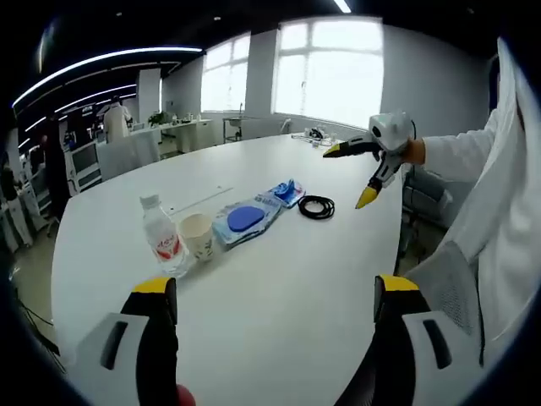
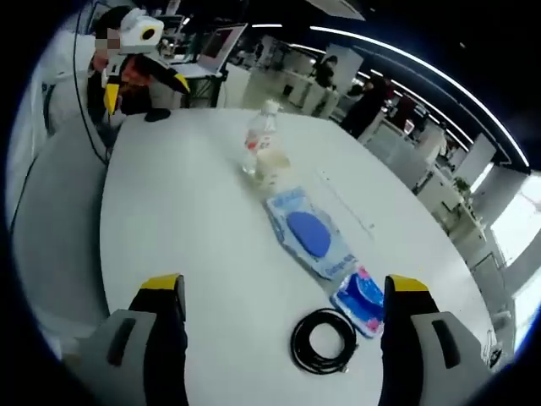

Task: Arrange the tabletop items into an orderly group along one side of the table until the central work area is clear of visible clutter.

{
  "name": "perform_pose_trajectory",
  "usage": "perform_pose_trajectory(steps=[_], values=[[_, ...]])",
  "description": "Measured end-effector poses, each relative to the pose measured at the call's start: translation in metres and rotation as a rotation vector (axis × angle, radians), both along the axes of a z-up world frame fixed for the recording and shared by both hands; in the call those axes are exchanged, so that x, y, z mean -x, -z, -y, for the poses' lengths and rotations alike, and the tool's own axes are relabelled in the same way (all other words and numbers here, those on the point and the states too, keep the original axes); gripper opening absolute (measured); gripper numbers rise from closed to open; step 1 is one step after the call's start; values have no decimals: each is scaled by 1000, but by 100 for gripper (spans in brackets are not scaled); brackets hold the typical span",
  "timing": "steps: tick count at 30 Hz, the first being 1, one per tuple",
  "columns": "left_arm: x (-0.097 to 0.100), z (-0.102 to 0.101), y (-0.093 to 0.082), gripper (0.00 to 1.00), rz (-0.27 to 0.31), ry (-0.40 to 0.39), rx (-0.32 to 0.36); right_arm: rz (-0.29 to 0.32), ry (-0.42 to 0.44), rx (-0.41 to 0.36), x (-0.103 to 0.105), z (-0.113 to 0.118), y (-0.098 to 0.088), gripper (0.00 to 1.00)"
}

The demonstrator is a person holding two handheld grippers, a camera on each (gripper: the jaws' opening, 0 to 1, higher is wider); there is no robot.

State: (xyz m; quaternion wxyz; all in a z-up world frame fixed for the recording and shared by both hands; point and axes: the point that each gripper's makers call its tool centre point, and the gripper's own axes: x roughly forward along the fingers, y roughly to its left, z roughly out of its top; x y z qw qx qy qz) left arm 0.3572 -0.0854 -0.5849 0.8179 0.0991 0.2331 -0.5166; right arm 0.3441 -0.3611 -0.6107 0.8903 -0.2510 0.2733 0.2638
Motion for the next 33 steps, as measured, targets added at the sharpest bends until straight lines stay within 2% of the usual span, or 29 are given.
perform_pose_trajectory(steps=[6, 10, 16, 23, 33], values=[[8, 6, 1, 100, 18, 9, -18, -5, 107, -90, 42, 28, 5, 99], [13, 7, 4, 100, 24, 10, -35, 0, 165, -121, 66, 44, 10, 99], [23, 6, 8, 100, 26, 3, -42, -6, 223, -155, 94, 51, 15, 99], [34, 8, 10, 100, 24, -12, -41, -10, 255, -175, 111, 62, 22, 99], [40, 2, 7, 100, 40, -41, -43, -7, 251, -179, 115, 62, 20, 99]])
